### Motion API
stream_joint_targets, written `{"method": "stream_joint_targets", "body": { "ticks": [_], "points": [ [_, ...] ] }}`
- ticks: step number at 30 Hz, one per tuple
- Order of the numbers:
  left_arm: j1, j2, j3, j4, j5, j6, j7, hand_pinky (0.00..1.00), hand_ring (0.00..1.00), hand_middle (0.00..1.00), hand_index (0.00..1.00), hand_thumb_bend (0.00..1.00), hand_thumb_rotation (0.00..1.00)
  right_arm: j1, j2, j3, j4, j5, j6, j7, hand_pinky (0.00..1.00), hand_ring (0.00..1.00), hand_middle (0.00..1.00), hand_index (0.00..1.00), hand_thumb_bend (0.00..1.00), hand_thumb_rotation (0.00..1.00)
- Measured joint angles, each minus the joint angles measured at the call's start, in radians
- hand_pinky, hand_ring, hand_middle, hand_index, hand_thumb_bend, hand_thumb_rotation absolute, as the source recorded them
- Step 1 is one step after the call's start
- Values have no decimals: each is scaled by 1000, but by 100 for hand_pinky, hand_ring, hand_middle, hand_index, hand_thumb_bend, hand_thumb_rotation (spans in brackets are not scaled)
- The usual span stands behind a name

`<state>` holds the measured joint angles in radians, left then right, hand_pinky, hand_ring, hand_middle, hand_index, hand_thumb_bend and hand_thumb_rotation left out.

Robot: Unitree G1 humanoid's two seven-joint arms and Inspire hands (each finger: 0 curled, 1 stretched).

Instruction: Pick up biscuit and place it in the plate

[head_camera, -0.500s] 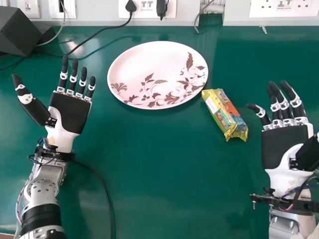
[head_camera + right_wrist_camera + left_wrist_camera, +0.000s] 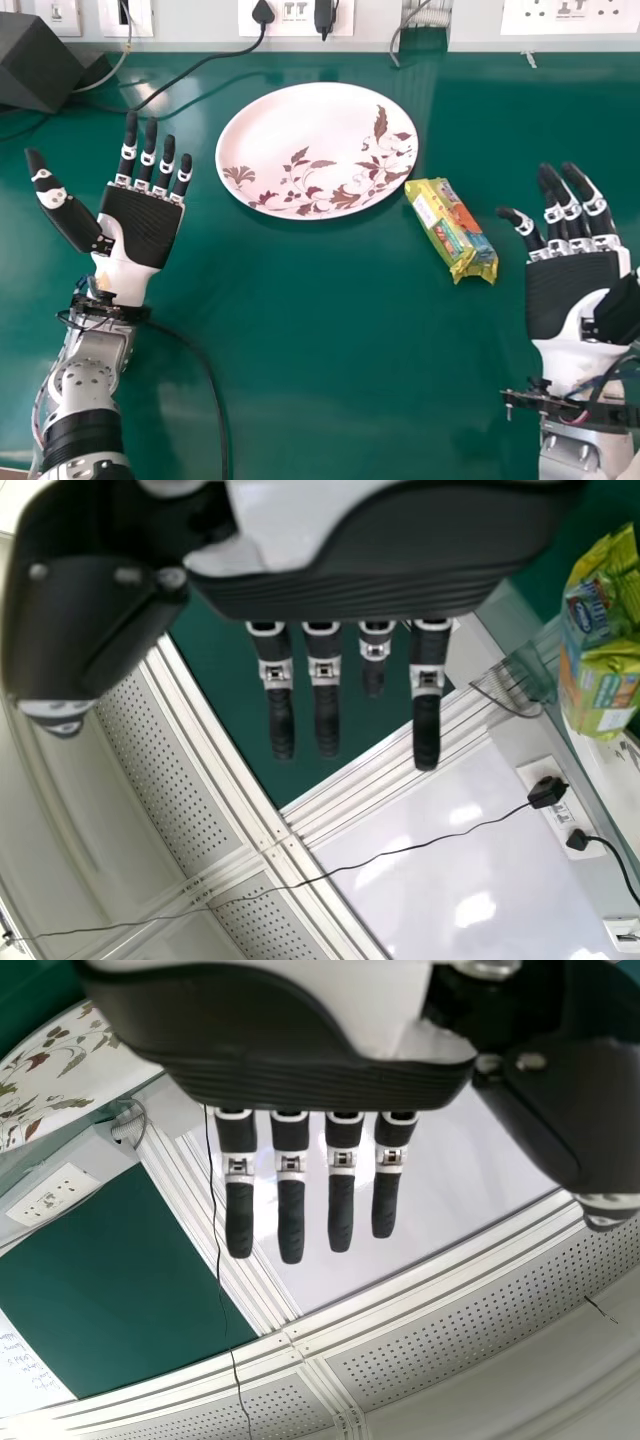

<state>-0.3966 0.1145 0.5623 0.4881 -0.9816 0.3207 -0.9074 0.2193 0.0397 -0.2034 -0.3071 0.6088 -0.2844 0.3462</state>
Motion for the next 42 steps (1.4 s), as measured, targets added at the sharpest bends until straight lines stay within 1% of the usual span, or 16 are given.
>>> {"method": "stream_joint_targets", "body": {
  "ticks": [4,16,23,29,42],
  "points": [
    [-1,0,0,2,0,0,0,61,69,79,82,98,74,0,0,2,0,1,0,0,55,68,79,75,95,71],
    [-6,1,0,9,0,-2,-1,61,69,79,81,97,74,1,1,10,0,6,0,0,55,69,80,75,95,69],
    [-4,1,1,5,0,2,0,61,68,78,81,98,74,1,6,11,0,6,-2,0,54,68,79,74,96,70],
    [1,0,1,-2,0,1,1,60,68,78,81,98,74,1,9,13,0,6,-3,0,55,69,79,75,97,73],
    [0,0,0,-2,-1,6,0,61,68,79,82,97,75,2,8,13,4,4,-14,2,55,69,80,74,95,70]
  ]
}}
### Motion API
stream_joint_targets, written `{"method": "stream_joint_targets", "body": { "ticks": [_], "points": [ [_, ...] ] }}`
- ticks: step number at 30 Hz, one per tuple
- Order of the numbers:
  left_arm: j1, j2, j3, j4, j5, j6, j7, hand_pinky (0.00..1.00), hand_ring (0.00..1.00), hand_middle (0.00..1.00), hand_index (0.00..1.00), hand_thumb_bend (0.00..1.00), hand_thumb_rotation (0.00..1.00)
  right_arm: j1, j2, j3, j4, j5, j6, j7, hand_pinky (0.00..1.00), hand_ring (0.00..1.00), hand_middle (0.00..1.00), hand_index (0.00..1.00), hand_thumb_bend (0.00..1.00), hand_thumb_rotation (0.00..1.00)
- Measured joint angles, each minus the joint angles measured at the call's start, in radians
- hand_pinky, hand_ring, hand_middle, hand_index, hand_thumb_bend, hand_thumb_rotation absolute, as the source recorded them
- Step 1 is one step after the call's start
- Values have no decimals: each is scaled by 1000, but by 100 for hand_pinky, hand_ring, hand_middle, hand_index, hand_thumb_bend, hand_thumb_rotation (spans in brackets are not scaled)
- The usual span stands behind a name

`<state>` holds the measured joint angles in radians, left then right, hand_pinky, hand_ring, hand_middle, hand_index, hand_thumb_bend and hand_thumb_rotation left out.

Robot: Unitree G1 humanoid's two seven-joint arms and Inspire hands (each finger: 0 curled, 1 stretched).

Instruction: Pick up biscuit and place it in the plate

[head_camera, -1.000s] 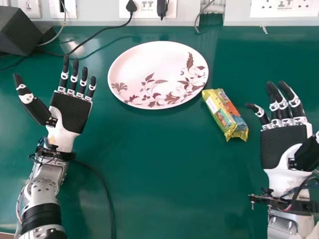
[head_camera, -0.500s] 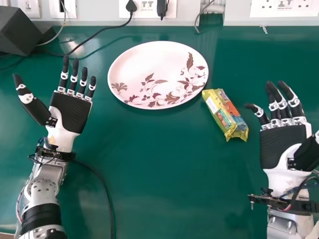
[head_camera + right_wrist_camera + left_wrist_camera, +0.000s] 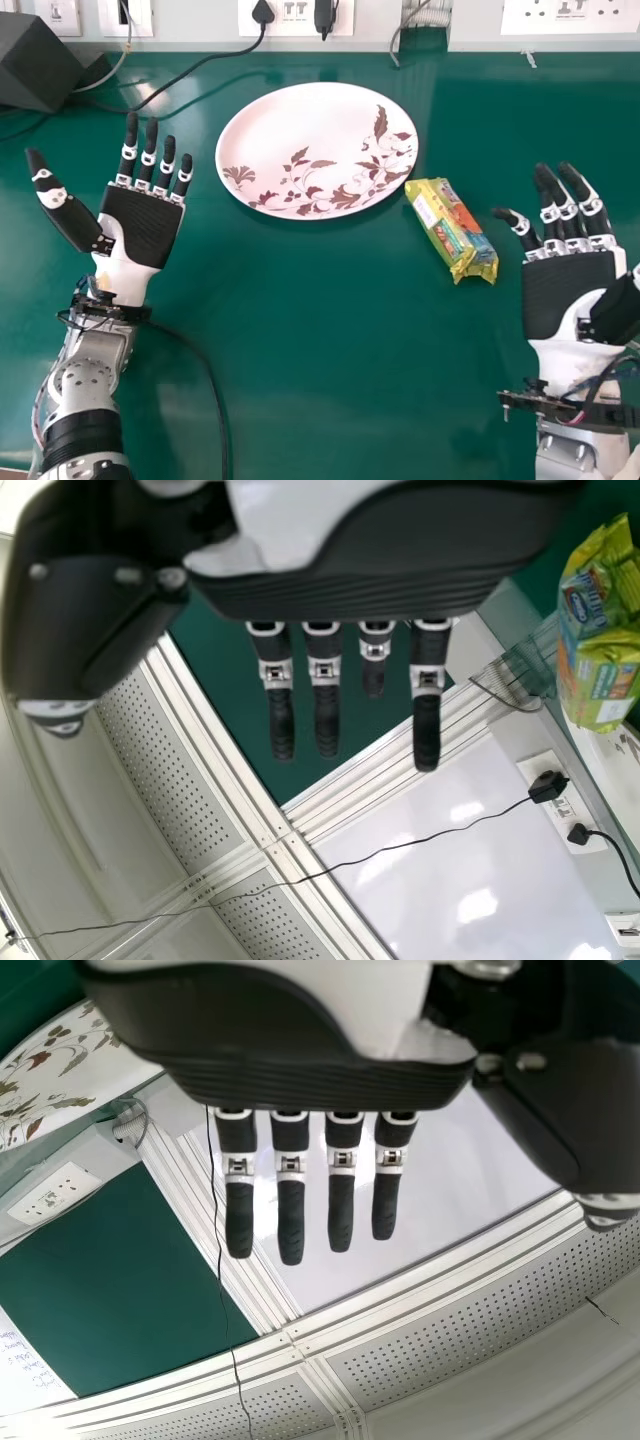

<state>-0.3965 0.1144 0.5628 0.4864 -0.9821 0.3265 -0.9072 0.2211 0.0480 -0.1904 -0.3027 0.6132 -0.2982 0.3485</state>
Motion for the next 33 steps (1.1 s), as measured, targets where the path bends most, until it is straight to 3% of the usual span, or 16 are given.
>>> {"method": "stream_joint_targets", "body": {
  "ticks": [22,33],
  "points": [
    [2,-2,0,-6,0,7,21,61,69,80,82,98,74,9,-8,3,-3,-5,0,-4,54,68,80,74,95,69],
    [-9,2,-1,7,3,7,15,62,73,84,85,99,72,38,-8,22,-108,-213,-24,-109,54,68,79,74,95,70]
  ]
}}
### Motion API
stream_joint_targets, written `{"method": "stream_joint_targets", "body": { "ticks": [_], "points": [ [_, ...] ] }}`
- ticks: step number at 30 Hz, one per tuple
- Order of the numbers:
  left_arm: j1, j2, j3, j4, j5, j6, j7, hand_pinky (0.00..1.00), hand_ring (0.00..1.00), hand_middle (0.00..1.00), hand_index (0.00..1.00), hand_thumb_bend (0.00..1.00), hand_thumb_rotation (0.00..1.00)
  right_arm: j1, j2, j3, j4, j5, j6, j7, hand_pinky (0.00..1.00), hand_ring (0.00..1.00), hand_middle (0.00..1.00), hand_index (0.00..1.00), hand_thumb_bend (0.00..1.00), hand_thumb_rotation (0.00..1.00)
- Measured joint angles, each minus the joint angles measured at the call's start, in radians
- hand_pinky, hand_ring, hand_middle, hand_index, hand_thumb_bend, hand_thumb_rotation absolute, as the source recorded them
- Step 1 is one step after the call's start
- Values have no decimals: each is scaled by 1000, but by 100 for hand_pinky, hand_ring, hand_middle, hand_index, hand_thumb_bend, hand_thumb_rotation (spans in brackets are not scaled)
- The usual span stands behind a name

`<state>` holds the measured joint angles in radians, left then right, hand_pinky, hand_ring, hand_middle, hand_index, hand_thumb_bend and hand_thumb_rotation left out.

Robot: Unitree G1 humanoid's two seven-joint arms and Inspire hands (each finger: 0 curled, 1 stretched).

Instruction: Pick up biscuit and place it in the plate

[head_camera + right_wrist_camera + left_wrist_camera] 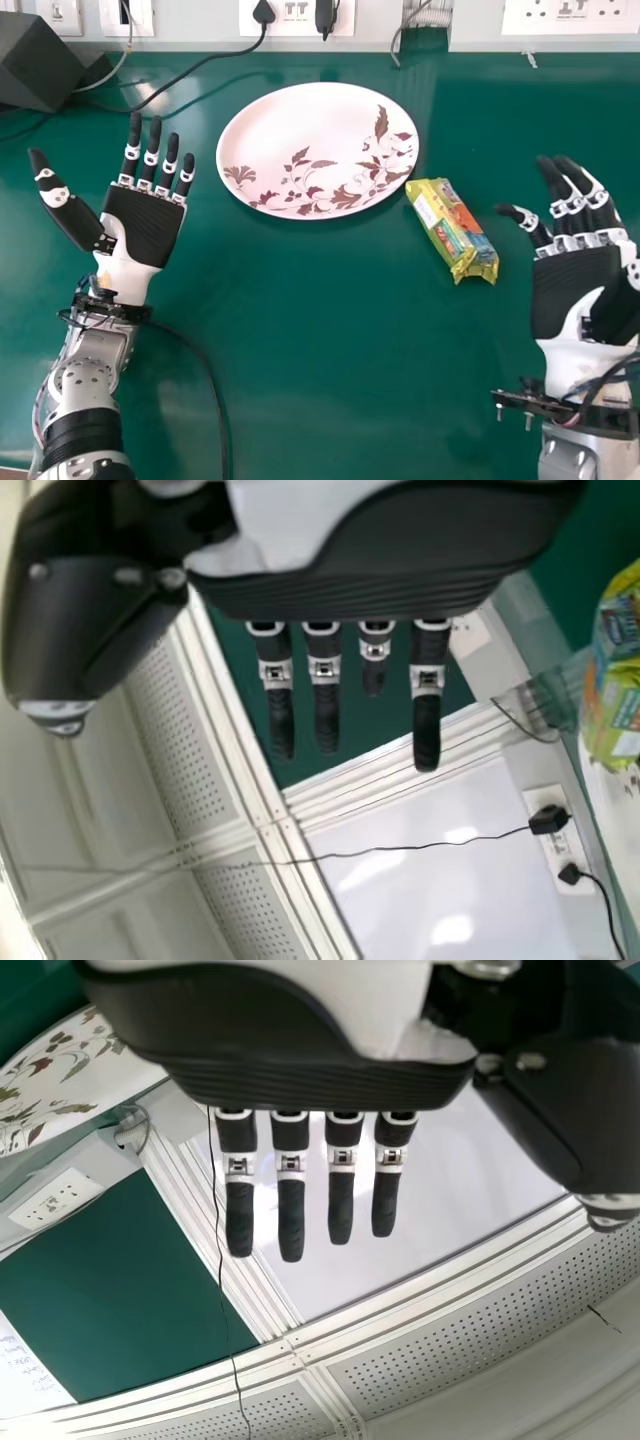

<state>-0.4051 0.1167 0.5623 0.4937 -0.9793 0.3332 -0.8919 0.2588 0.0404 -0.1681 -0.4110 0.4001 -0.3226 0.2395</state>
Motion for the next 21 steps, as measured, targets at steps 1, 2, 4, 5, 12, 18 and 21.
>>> {"method": "stream_joint_targets", "body": {
  "ticks": [1,2,4,5,12,18,21],
  "points": [
    [0,0,0,0,0,0,0,62,73,84,85,100,71,3,0,3,-14,-16,0,-10,54,68,79,74,96,70],
    [0,0,0,0,0,0,0,62,74,84,85,100,70,6,0,7,-30,-29,1,-21,54,68,79,74,96,70],
    [0,0,0,0,0,0,0,63,74,85,86,99,70,11,-1,14,-59,-59,4,-40,54,68,80,74,96,69],
    [0,0,0,0,0,0,0,62,75,86,86,99,70,15,-2,16,-71,-75,5,-47,54,68,80,74,96,70],
    [-3,1,0,3,2,-6,-1,62,74,86,89,100,71,32,-23,20,-152,-233,28,-113,54,68,80,74,96,70],
    [-14,6,0,26,6,-6,-10,62,75,86,91,100,68,39,-43,30,-226,-371,73,-160,54,69,81,74,95,71],
    [-18,7,0,29,7,-7,-11,59,74,85,90,100,70,37,-42,40,-253,-451,93,-194,54,69,81,74,95,70]
  ]
}}
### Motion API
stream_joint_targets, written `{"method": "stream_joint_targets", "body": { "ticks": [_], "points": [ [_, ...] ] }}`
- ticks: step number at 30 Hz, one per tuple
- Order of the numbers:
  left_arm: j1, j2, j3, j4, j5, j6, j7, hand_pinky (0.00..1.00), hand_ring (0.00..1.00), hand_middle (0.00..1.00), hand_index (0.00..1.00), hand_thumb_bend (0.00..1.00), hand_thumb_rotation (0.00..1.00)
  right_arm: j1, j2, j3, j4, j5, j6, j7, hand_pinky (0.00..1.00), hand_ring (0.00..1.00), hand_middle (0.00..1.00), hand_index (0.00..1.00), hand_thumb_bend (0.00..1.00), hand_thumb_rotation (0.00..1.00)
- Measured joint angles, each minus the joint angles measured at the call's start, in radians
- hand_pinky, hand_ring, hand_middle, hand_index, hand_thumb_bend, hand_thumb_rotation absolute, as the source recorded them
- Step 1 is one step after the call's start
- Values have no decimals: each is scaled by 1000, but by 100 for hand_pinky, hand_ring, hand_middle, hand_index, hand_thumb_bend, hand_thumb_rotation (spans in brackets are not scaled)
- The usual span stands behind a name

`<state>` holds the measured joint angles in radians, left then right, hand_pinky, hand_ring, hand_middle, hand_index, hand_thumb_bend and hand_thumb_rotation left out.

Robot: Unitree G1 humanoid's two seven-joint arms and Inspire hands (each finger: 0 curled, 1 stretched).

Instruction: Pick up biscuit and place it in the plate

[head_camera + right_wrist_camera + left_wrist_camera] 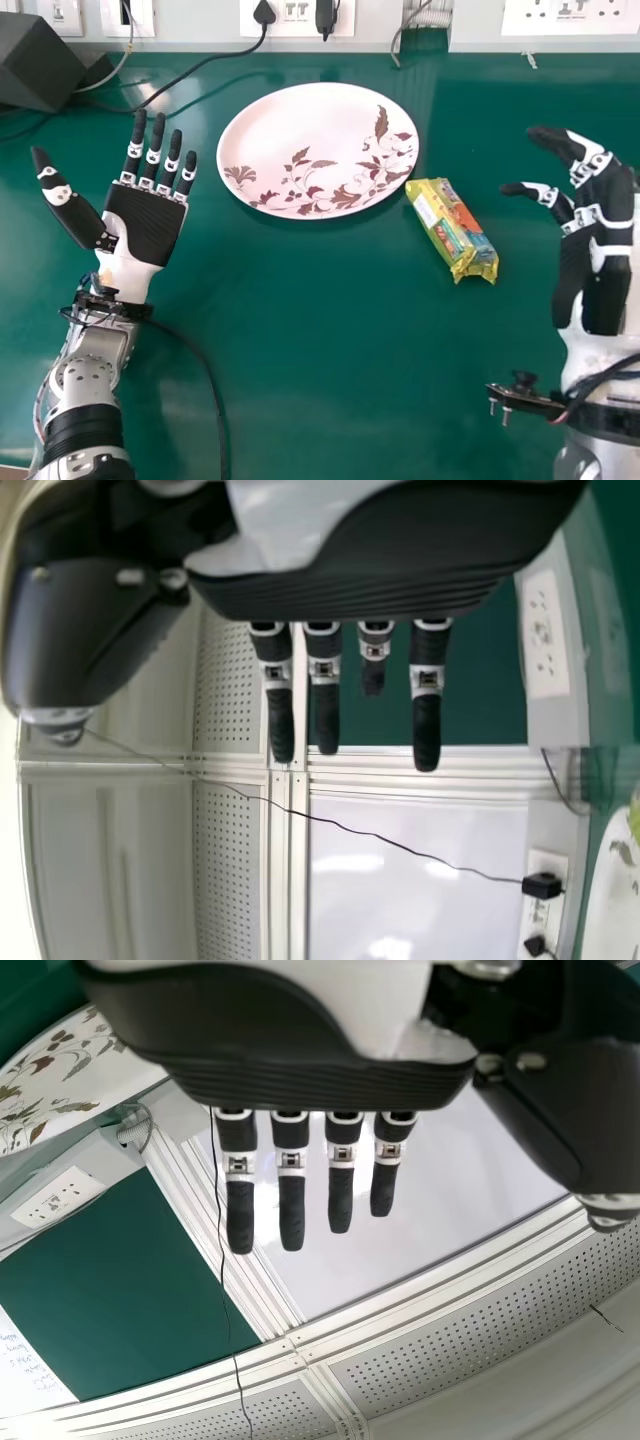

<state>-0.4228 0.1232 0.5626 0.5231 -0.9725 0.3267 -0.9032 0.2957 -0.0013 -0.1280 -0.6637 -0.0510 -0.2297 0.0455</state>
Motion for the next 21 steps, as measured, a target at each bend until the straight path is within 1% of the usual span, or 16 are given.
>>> {"method": "stream_joint_targets", "body": {
  "ticks": [2,6,9,13,19,21],
  "points": [
    [-6,3,0,10,1,0,-7,59,75,86,90,100,73,-1,0,11,-24,-66,22,-20,55,69,81,74,96,69],
    [-17,4,0,19,10,-5,-8,61,76,86,91,100,75,-1,0,24,-57,-154,59,-39,55,69,81,75,96,68],
    [-22,7,0,31,12,-7,-10,62,76,86,91,100,75,0,-1,33,-71,-202,75,-49,59,70,81,74,97,67],
    [-18,5,0,28,13,-7,-7,64,76,86,91,100,72,2,0,41,-80,-245,85,-57,66,72,82,74,96,67],
    [-7,-1,0,5,13,0,15,70,78,87,92,100,70,7,-1,54,-107,-298,105,-61,79,86,86,75,96,69],
    [-7,-2,0,3,13,-4,16,71,78,87,92,100,70,7,-1,56,-108,-321,110,-66,82,88,87,74,97,69]
  ]
}}
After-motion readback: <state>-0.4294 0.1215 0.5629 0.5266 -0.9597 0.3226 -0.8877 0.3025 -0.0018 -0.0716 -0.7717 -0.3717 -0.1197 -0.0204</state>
